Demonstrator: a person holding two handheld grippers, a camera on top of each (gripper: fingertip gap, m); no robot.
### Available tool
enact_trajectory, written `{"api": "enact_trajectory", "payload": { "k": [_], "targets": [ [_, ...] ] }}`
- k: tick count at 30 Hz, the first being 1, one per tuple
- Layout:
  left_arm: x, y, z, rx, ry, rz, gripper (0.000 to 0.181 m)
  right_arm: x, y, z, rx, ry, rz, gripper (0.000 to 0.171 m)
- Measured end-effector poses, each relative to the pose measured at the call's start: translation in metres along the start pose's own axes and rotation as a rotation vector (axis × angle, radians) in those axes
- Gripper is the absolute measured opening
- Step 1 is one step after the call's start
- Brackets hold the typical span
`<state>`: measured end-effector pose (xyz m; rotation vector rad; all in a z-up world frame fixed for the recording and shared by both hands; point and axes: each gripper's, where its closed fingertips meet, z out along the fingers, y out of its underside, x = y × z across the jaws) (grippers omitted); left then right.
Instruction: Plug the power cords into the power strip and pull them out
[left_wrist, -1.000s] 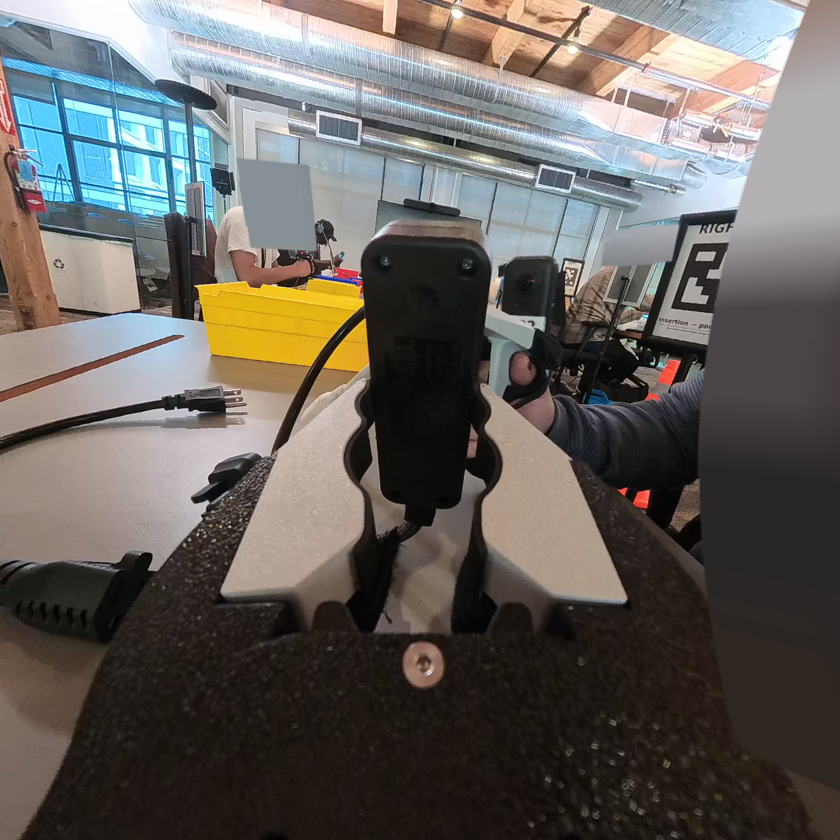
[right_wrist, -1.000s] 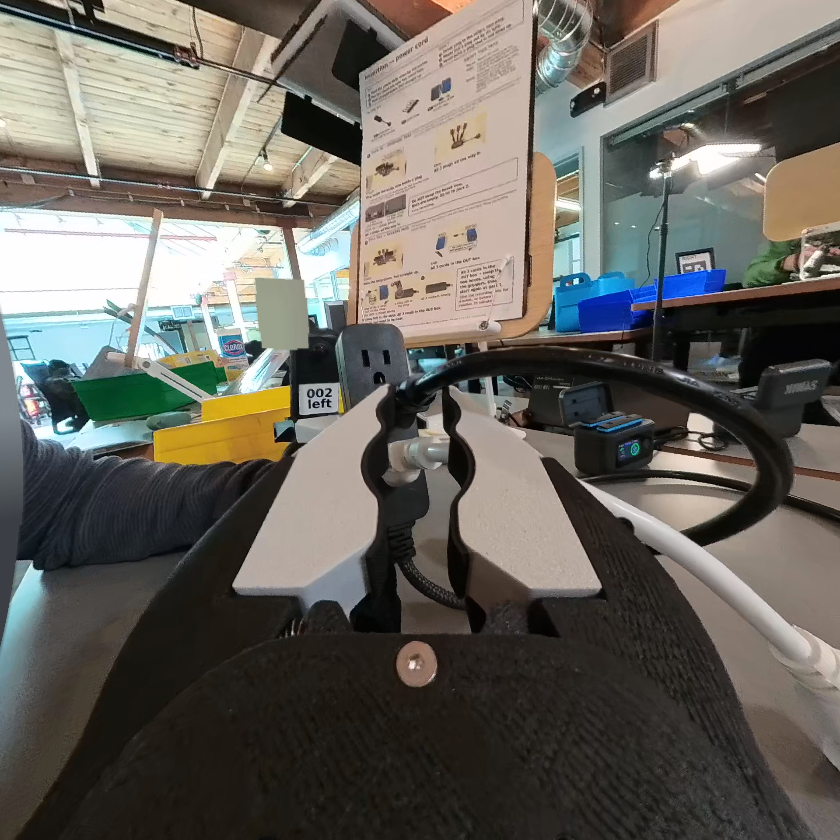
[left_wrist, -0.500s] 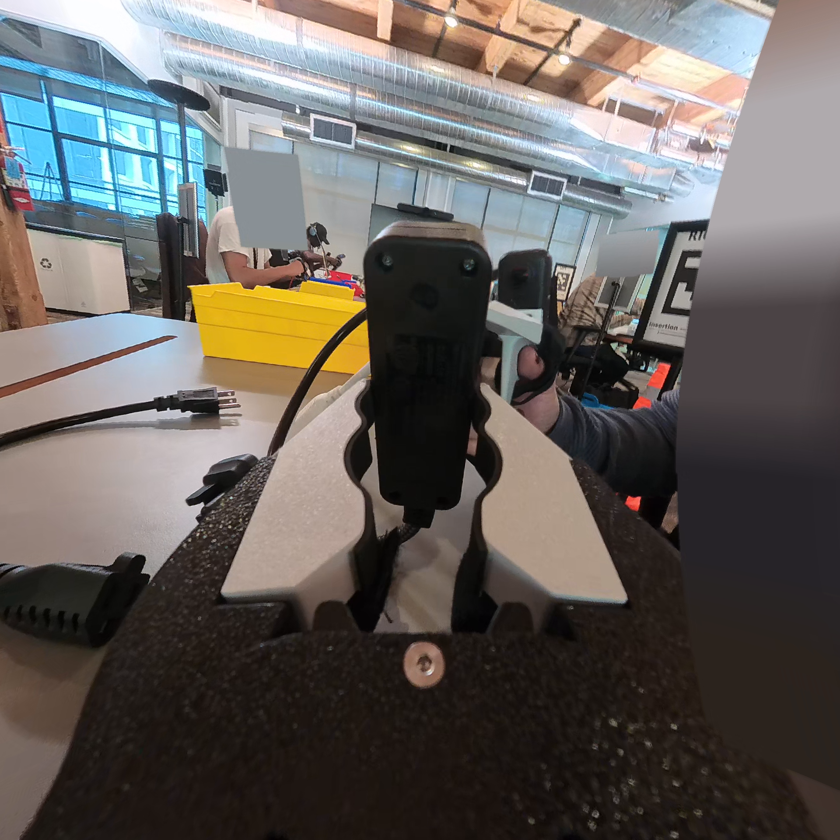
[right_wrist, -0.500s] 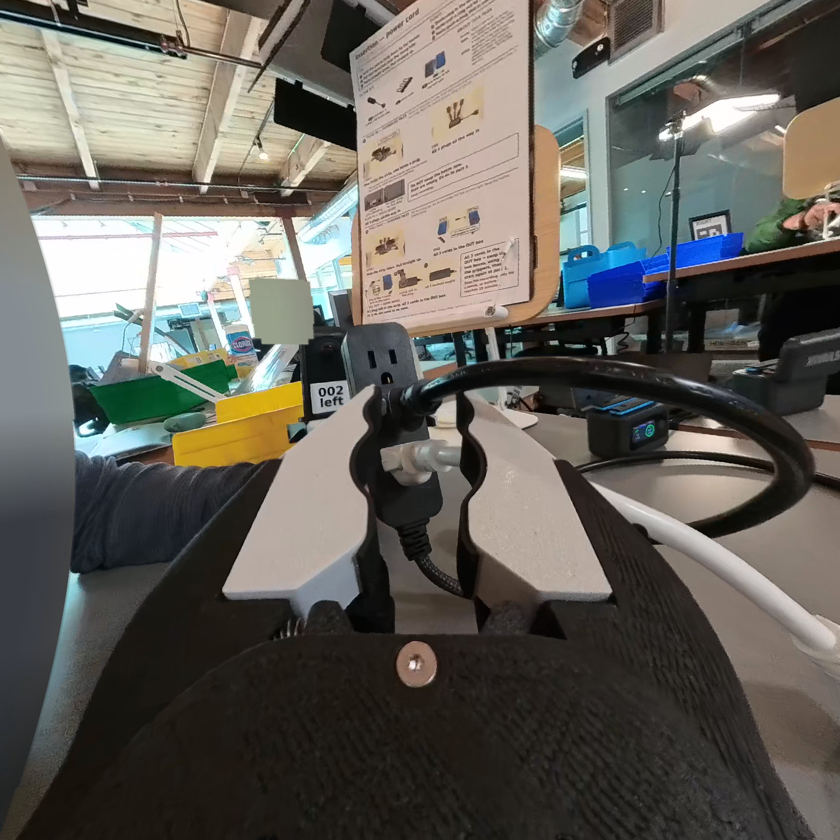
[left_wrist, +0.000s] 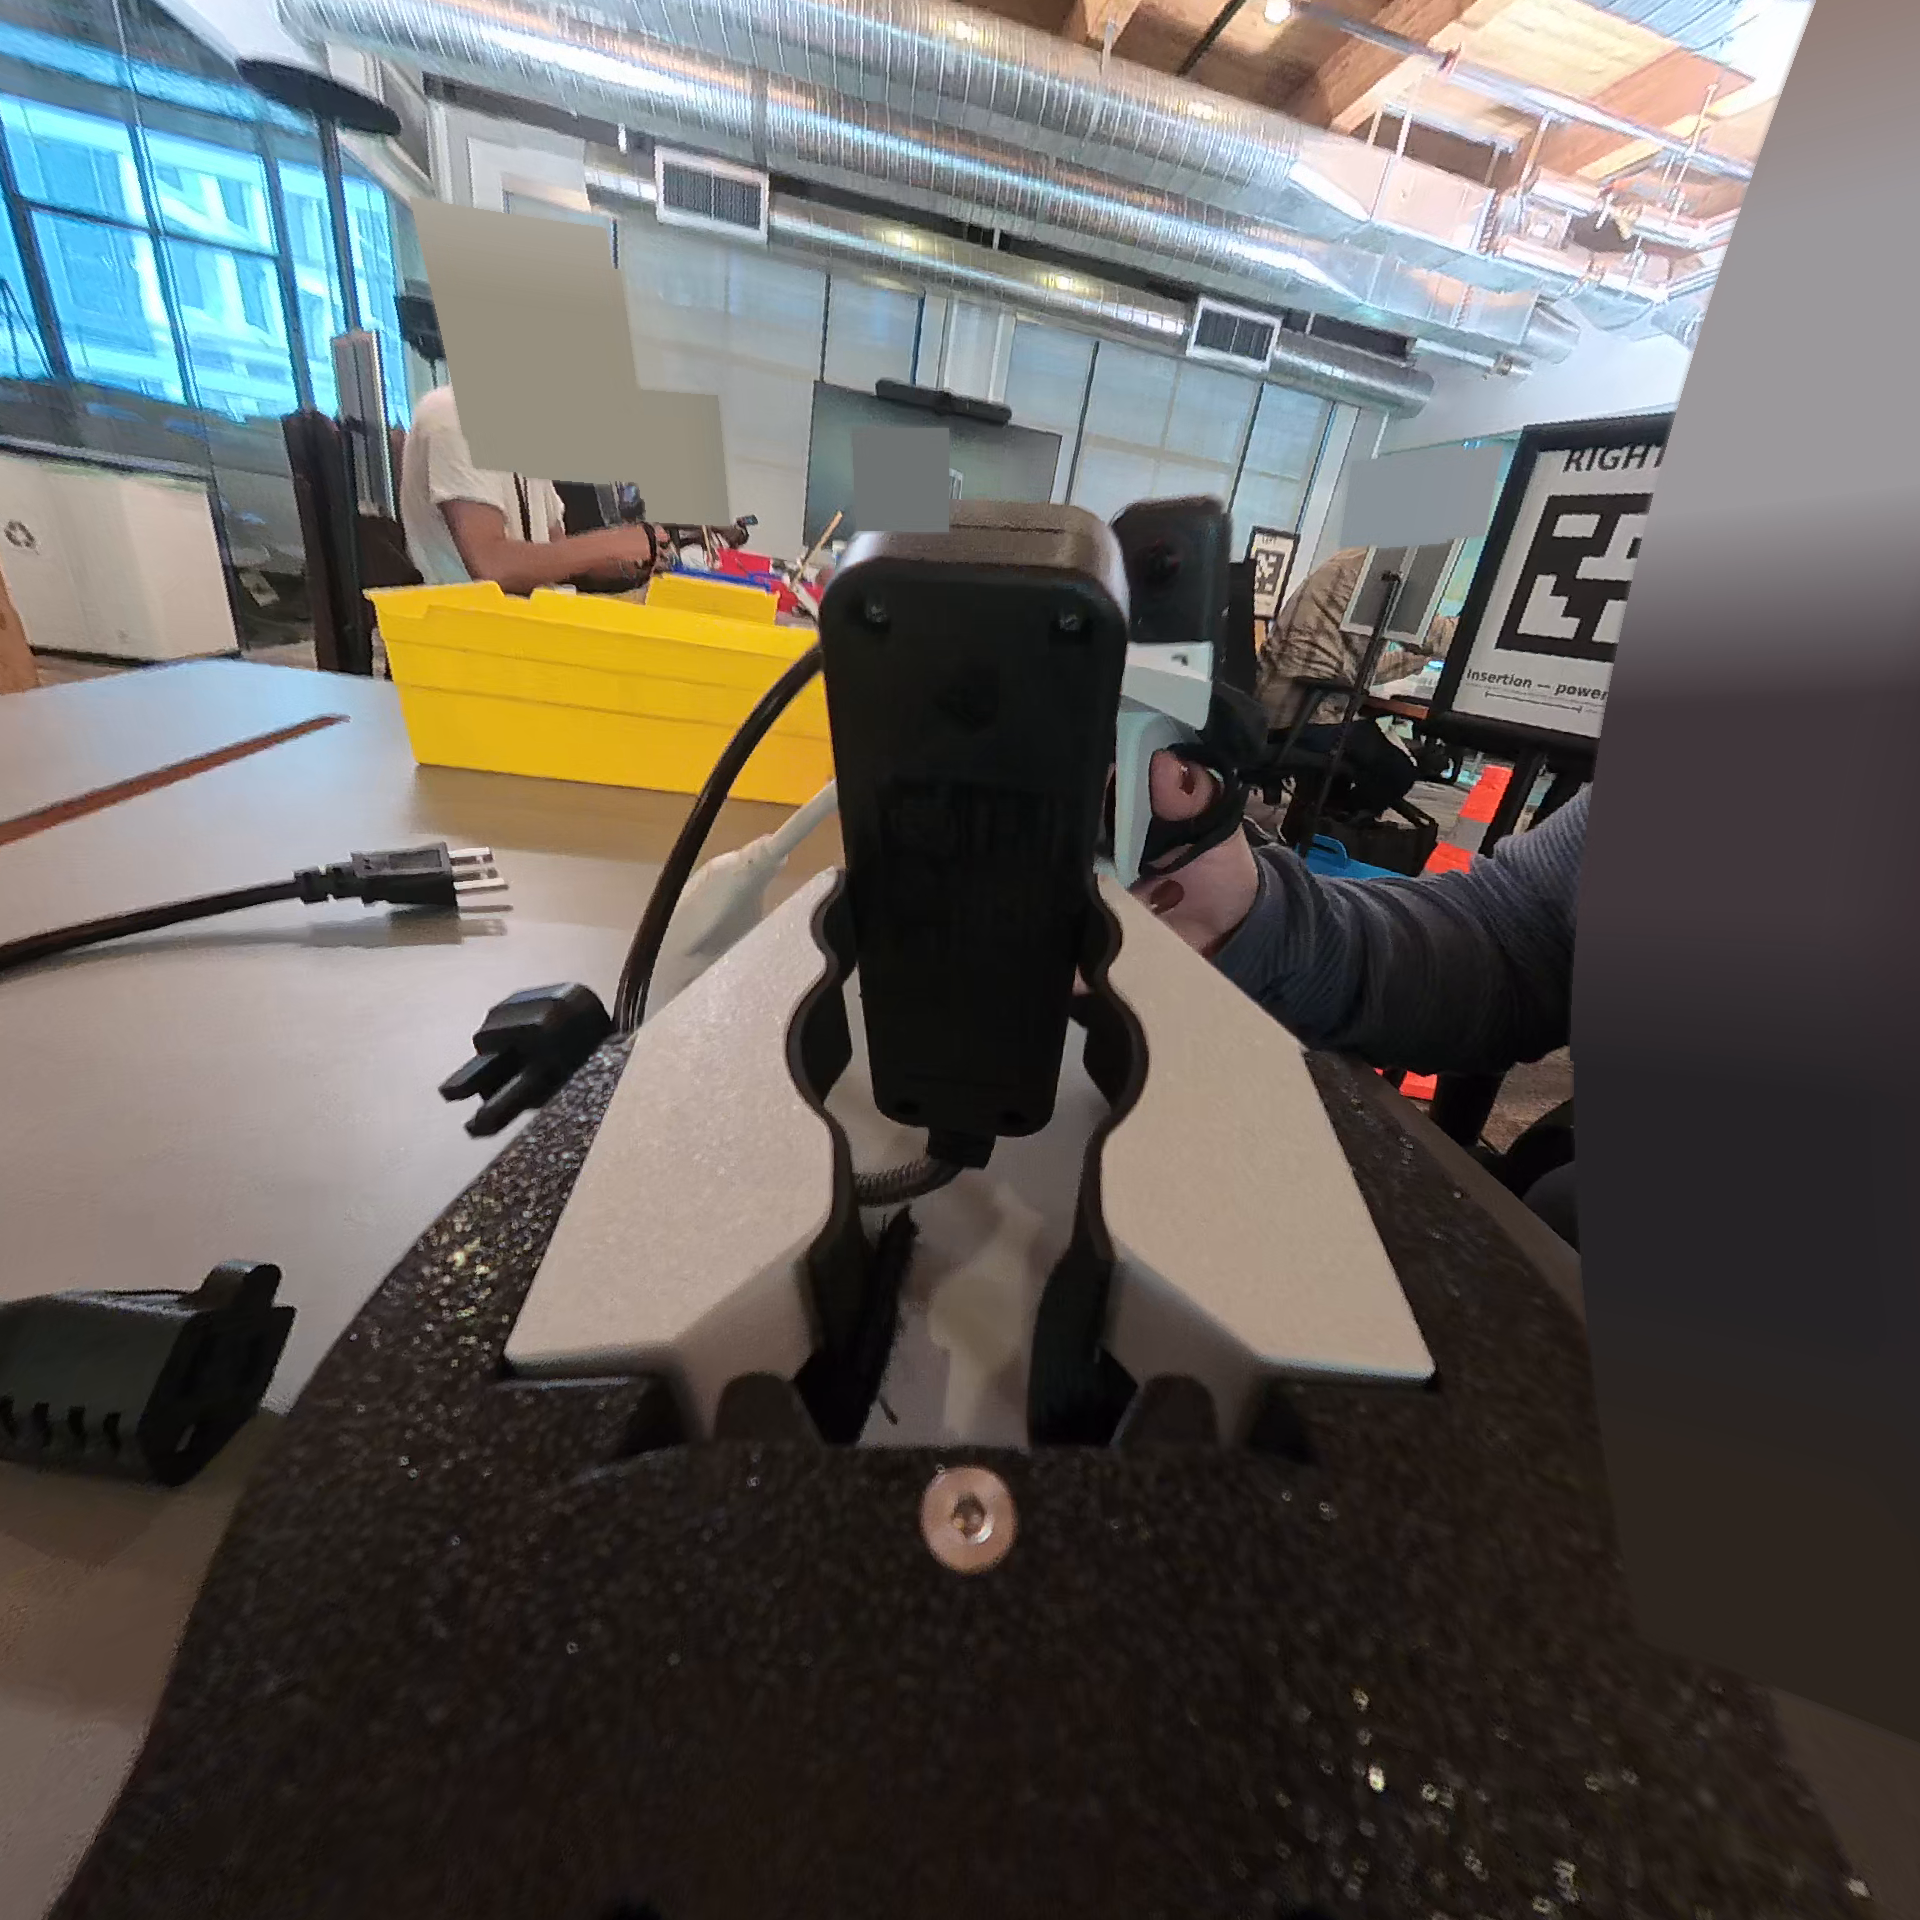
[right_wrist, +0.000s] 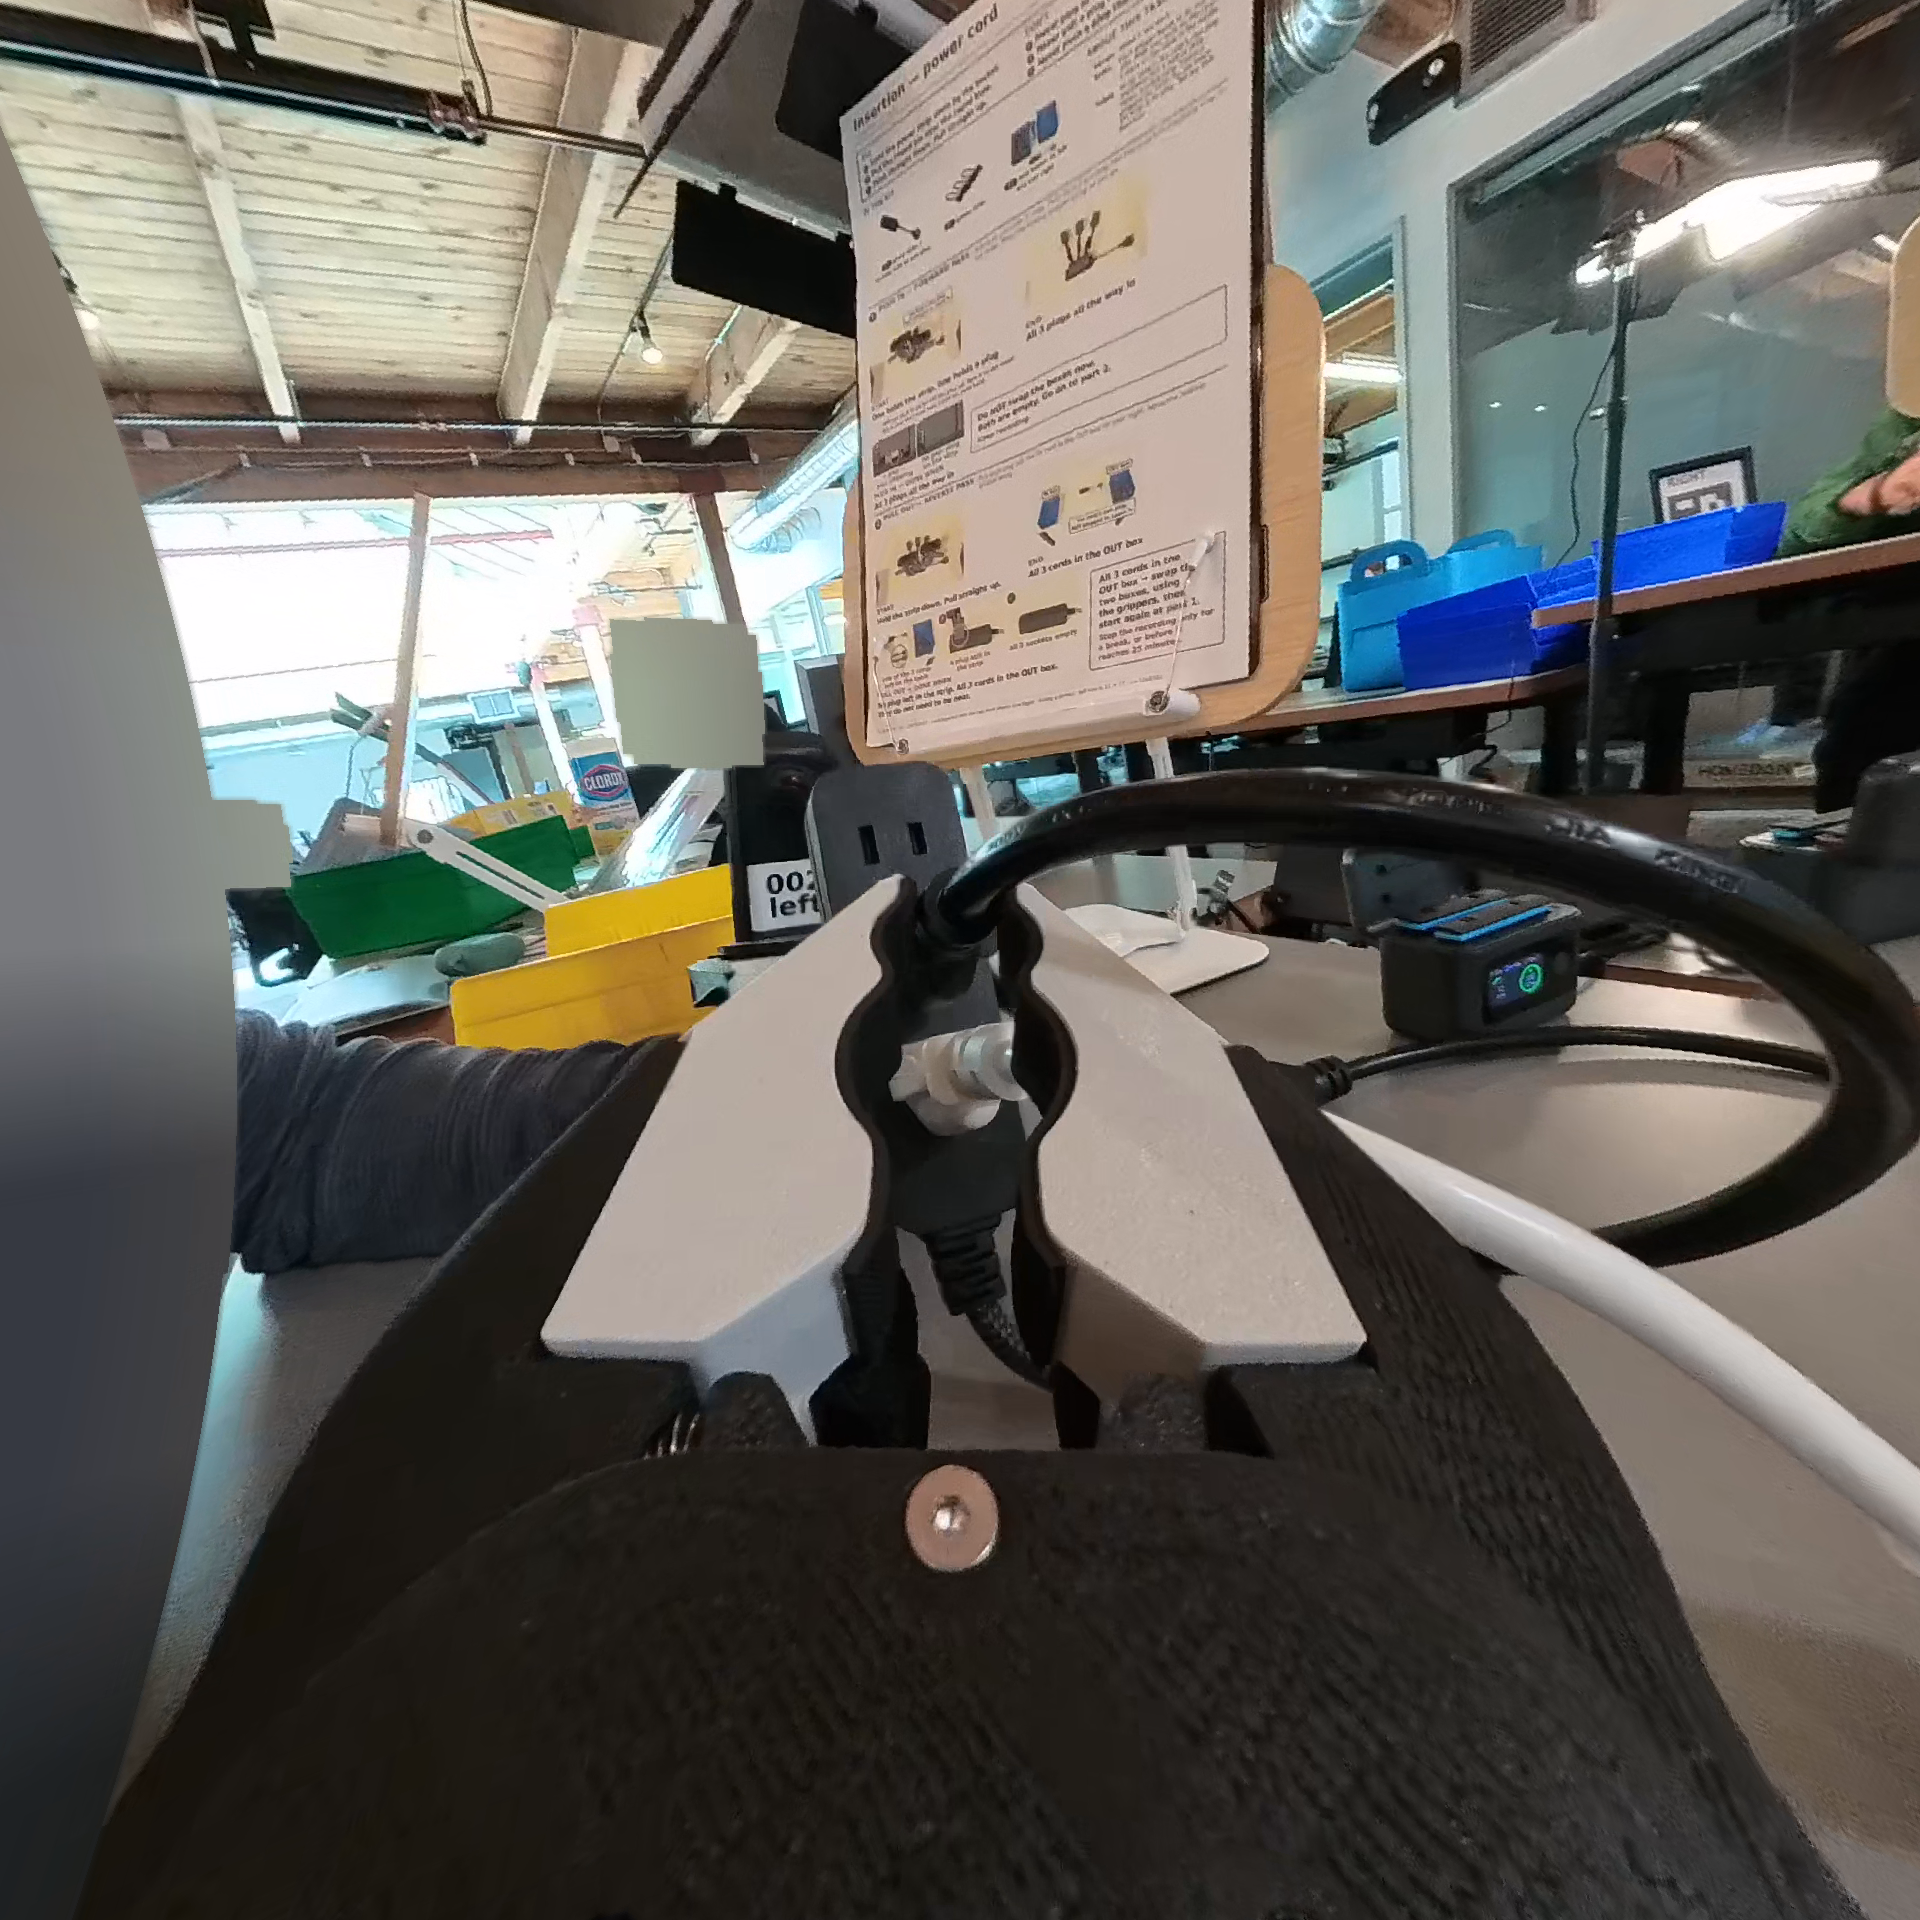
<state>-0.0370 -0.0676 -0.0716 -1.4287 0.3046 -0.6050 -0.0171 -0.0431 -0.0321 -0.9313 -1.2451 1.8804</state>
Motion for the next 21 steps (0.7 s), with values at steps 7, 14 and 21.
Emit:
{"api": "enact_trajectory", "payload": {
  "k": [7, 14, 21],
  "targets": [
    [-0.001, 0.008, 0.004, -0.058, -0.026, 0.010, 0.041, 0.002, 0.001, -0.001, -0.014, 0.045, -0.037, 0.014],
    [-0.002, 0.021, 0.011, -0.152, -0.054, 0.041, 0.040, 0.004, -0.001, -0.001, -0.018, 0.054, -0.032, 0.014],
    [-0.004, 0.025, 0.012, -0.178, -0.079, 0.067, 0.041, 0.005, 0.001, -0.004, -0.035, 0.044, -0.008, 0.014]
  ]
}}
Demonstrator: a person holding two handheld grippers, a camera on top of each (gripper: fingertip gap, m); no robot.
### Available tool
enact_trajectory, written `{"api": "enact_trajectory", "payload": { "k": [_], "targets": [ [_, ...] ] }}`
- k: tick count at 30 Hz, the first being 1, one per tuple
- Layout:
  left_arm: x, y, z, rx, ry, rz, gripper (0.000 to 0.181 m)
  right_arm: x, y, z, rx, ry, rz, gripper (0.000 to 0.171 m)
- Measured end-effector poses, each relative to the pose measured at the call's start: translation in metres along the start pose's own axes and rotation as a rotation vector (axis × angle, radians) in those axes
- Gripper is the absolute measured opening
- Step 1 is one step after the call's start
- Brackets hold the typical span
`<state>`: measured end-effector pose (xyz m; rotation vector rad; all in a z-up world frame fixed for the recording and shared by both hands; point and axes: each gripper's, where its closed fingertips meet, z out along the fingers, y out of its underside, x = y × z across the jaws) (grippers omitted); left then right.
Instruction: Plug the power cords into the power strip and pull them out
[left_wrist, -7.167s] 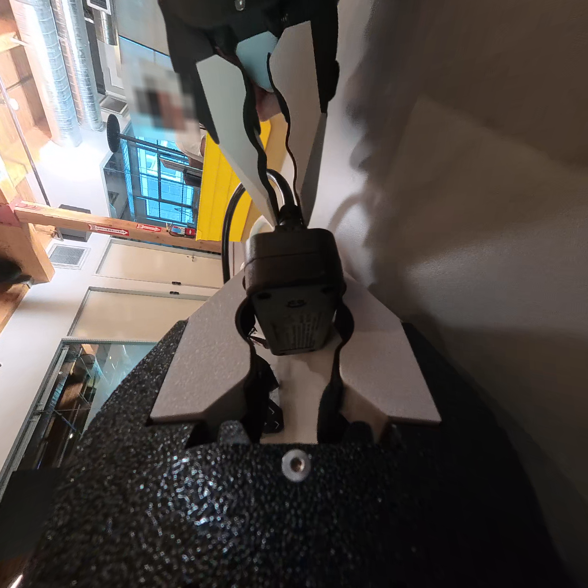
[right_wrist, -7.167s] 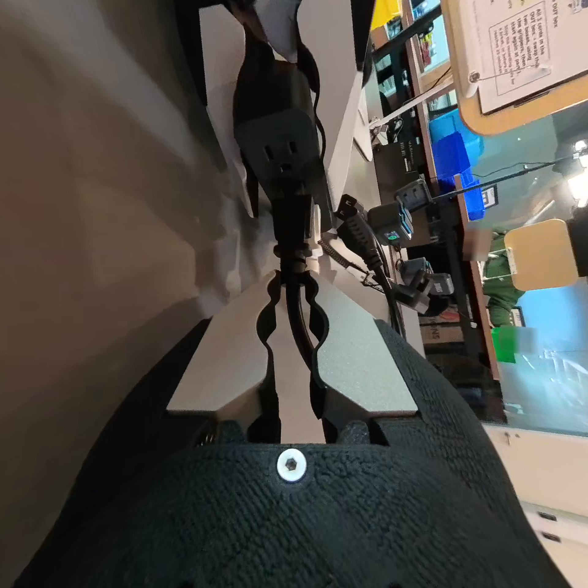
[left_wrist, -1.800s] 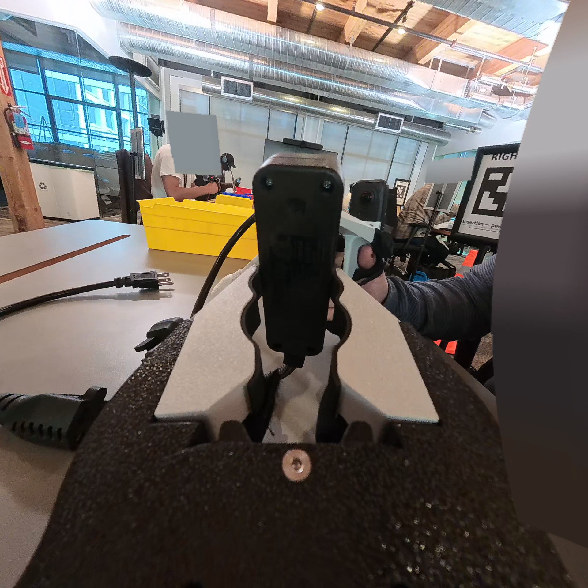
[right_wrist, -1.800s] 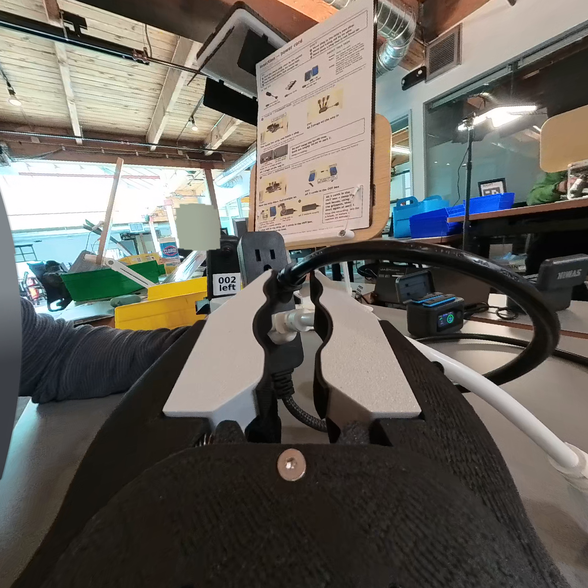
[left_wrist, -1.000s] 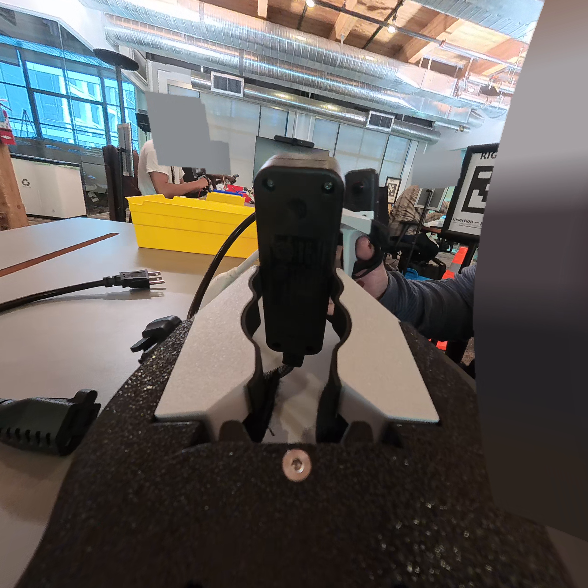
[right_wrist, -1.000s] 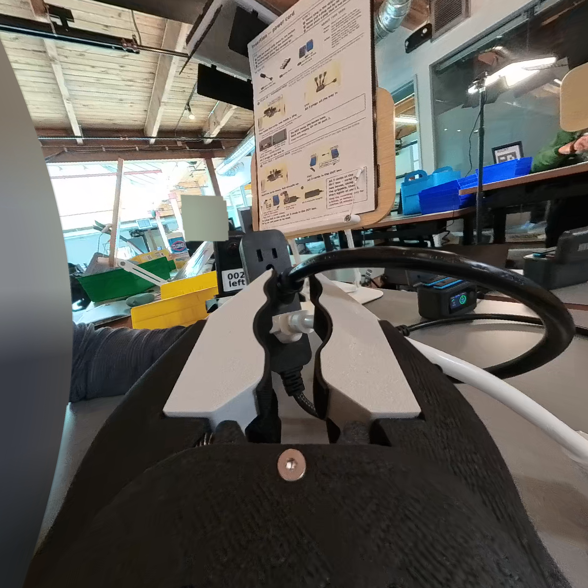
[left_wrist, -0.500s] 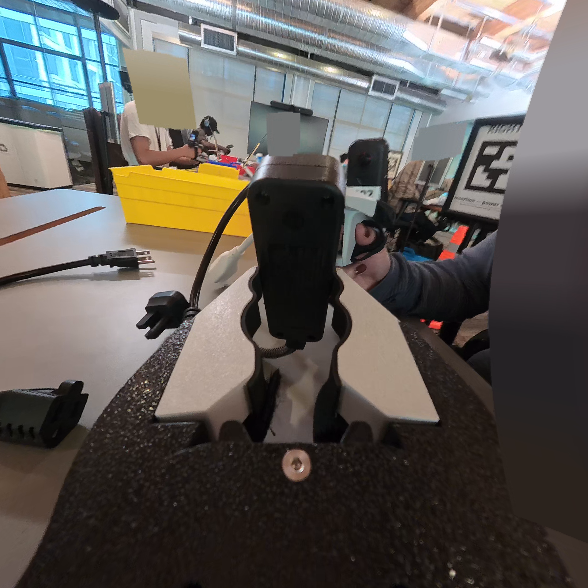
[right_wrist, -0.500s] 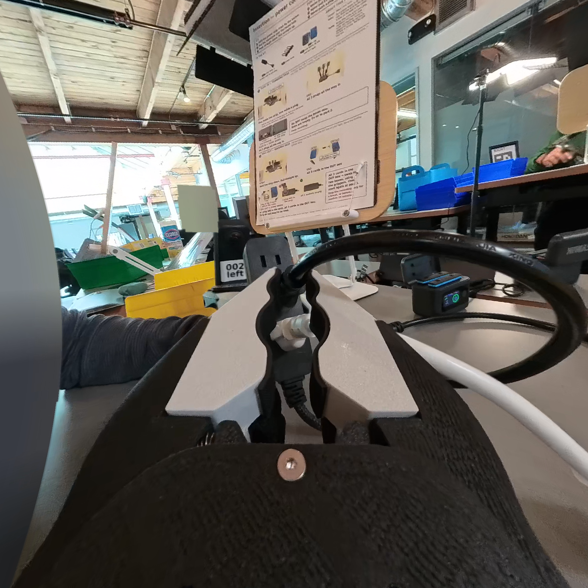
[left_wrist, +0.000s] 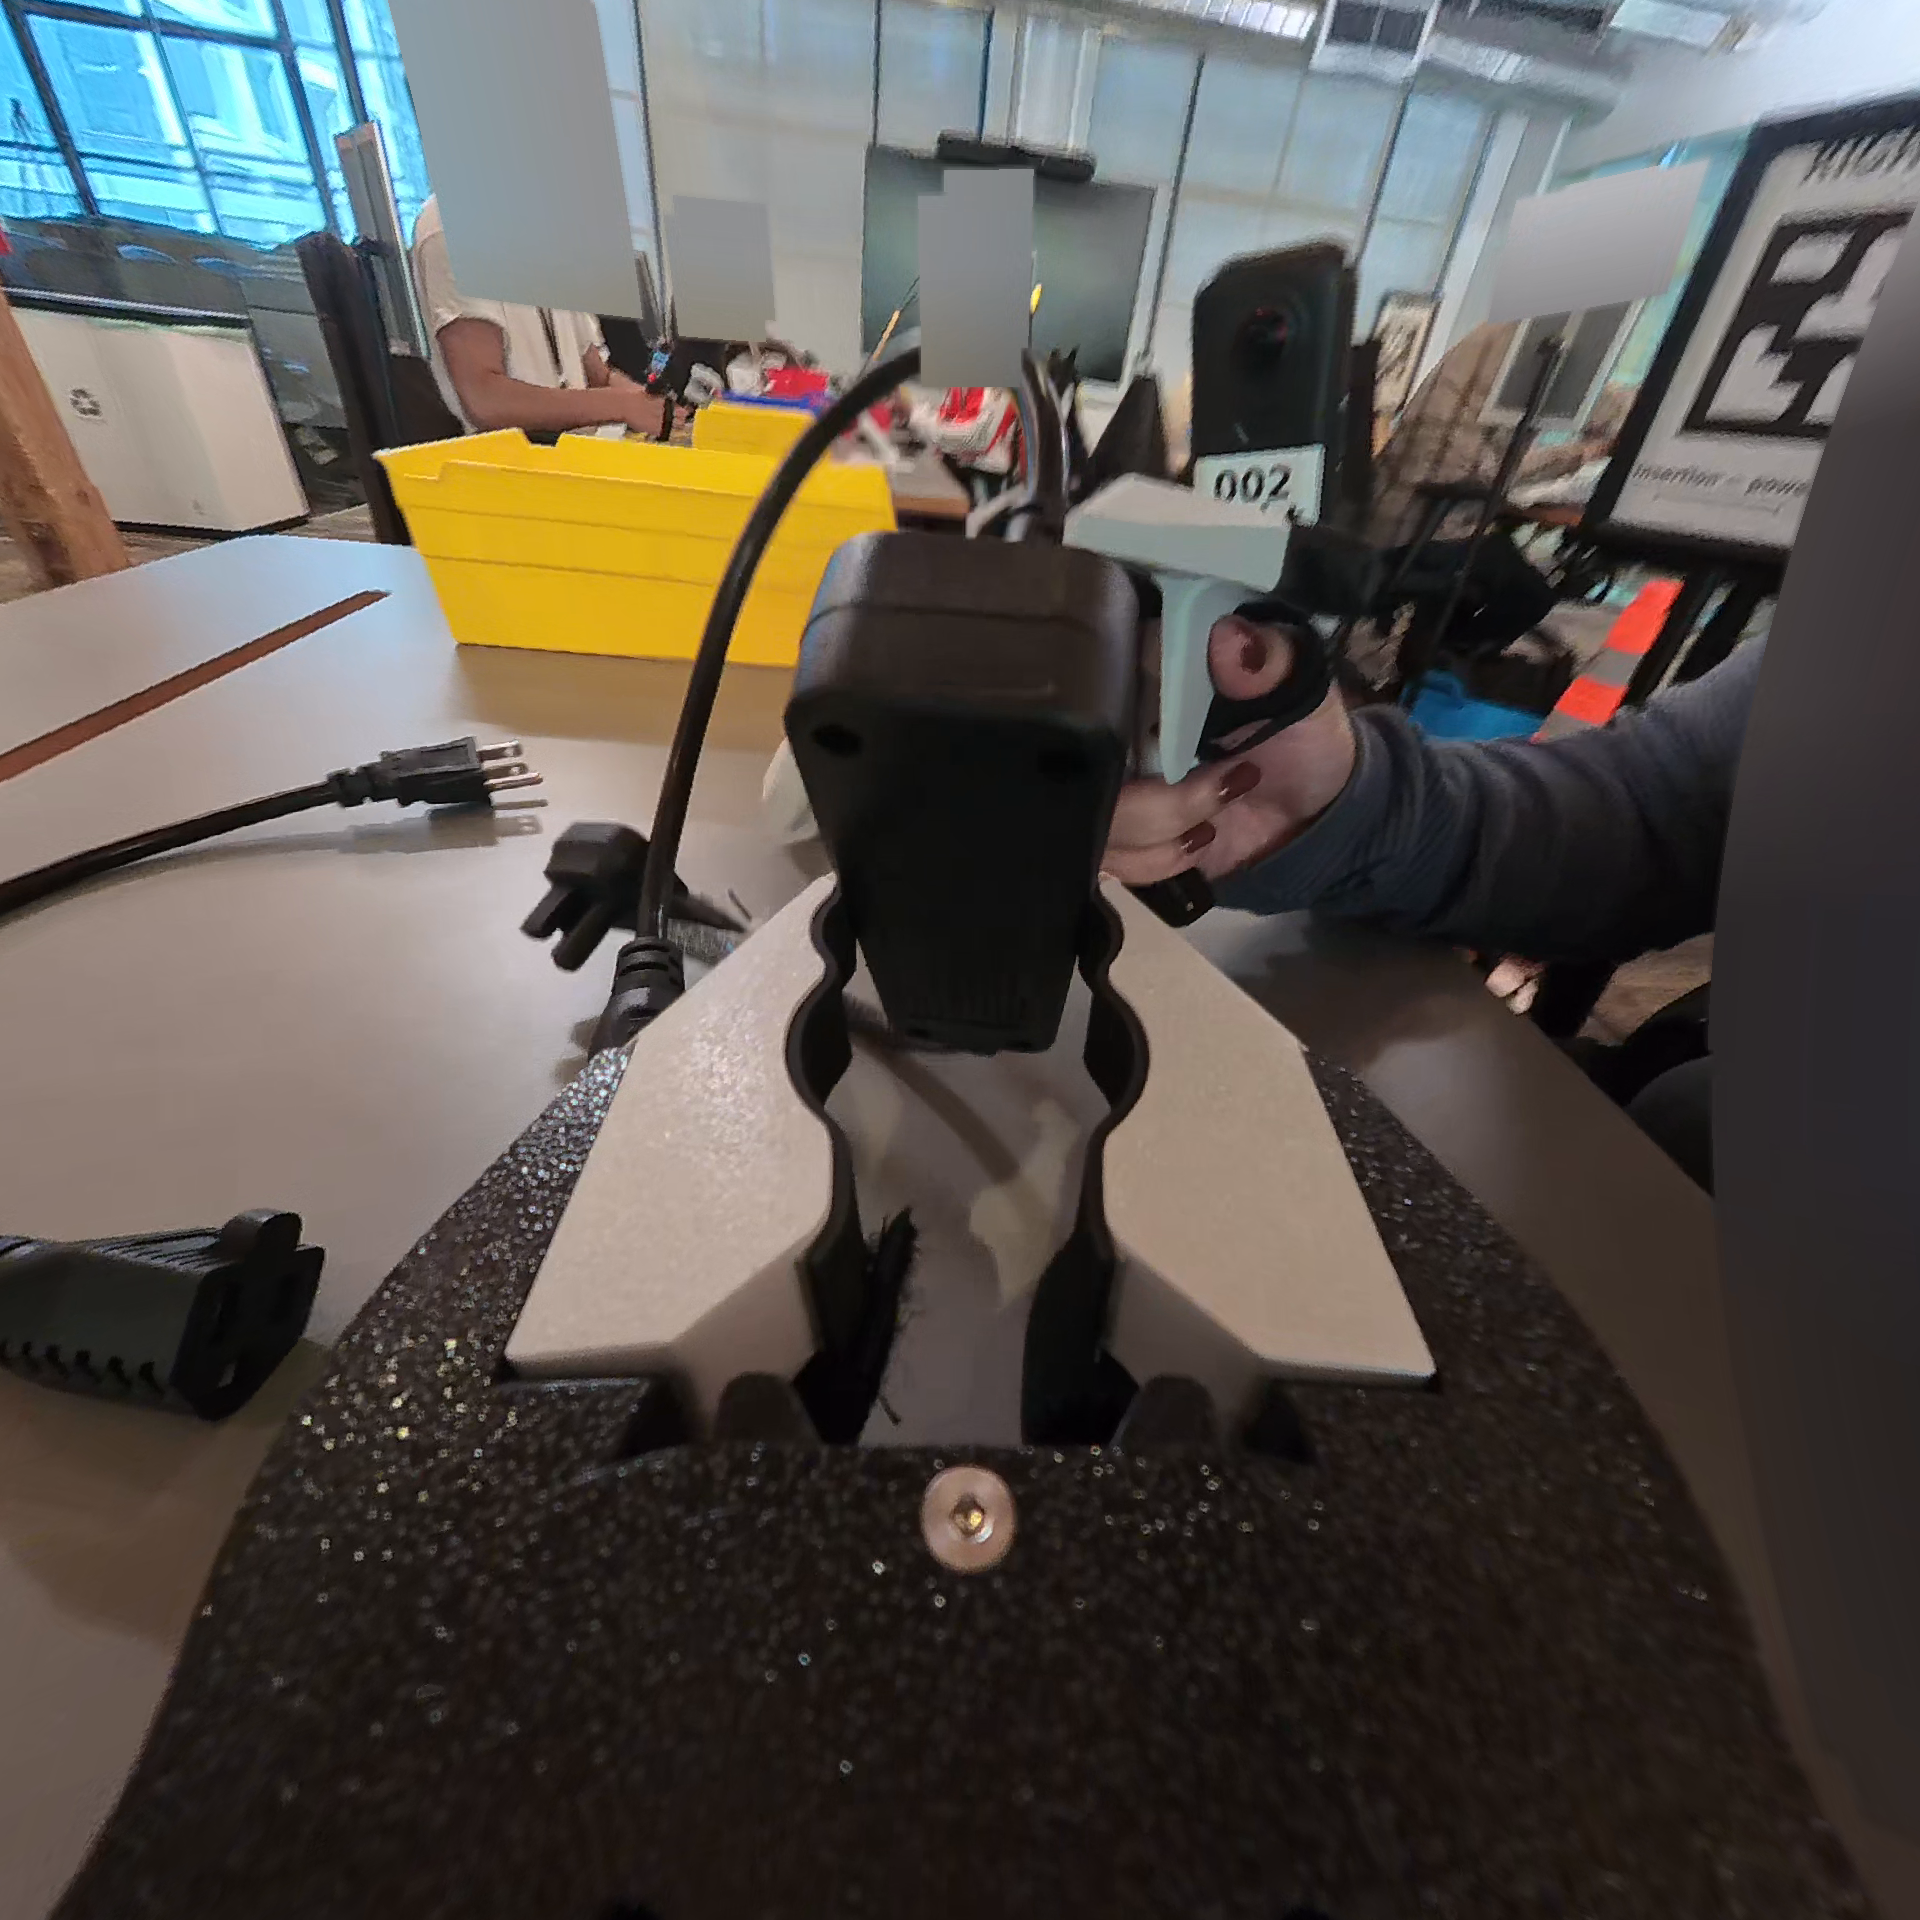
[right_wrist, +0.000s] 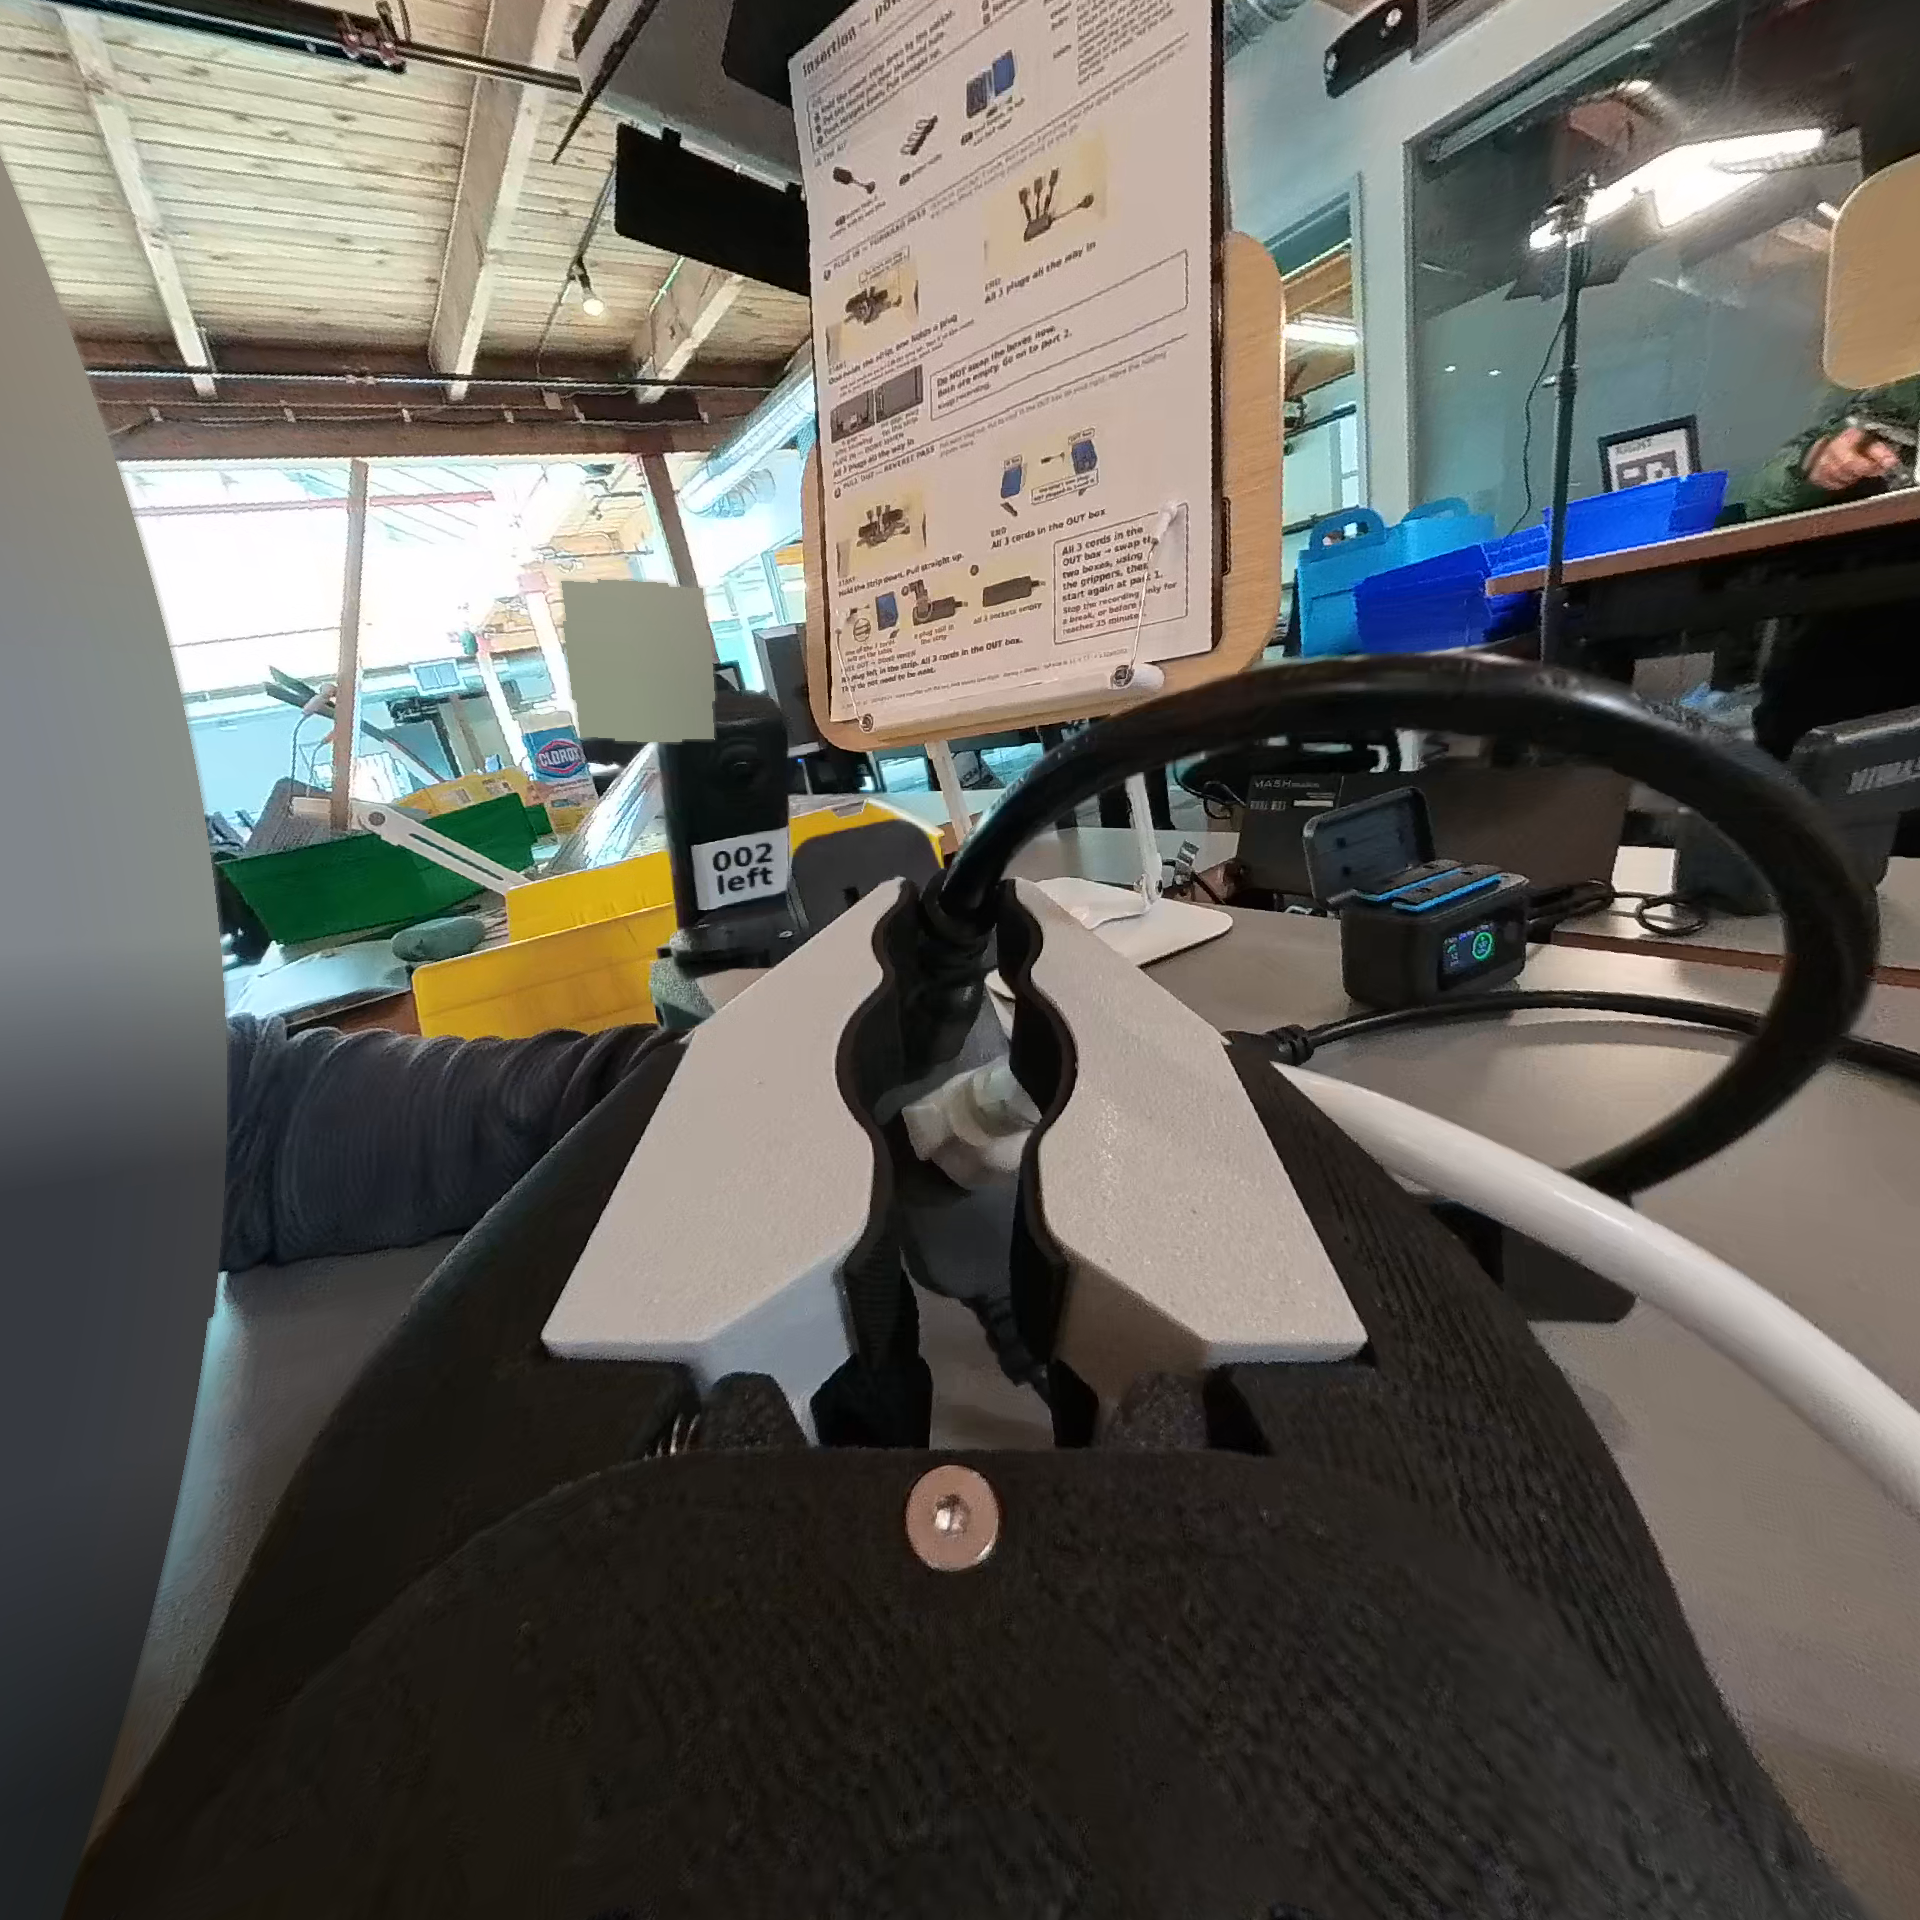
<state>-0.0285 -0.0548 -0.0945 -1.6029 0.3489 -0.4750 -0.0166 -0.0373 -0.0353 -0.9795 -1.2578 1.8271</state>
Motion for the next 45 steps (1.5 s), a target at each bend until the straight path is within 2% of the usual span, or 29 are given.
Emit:
{"api": "enact_trajectory", "payload": {
  "k": [41, 45],
  "targets": [
    [-0.002, -0.008, -0.005, 0.062, -0.007, 0.008, 0.041, 0.000, 0.000, -0.005, 0.024, -0.019, -0.058, 0.013],
    [-0.003, -0.010, -0.006, 0.079, -0.044, 0.053, 0.041, 0.002, 0.000, -0.006, 0.018, -0.001, -0.075, 0.017]
  ]
}}
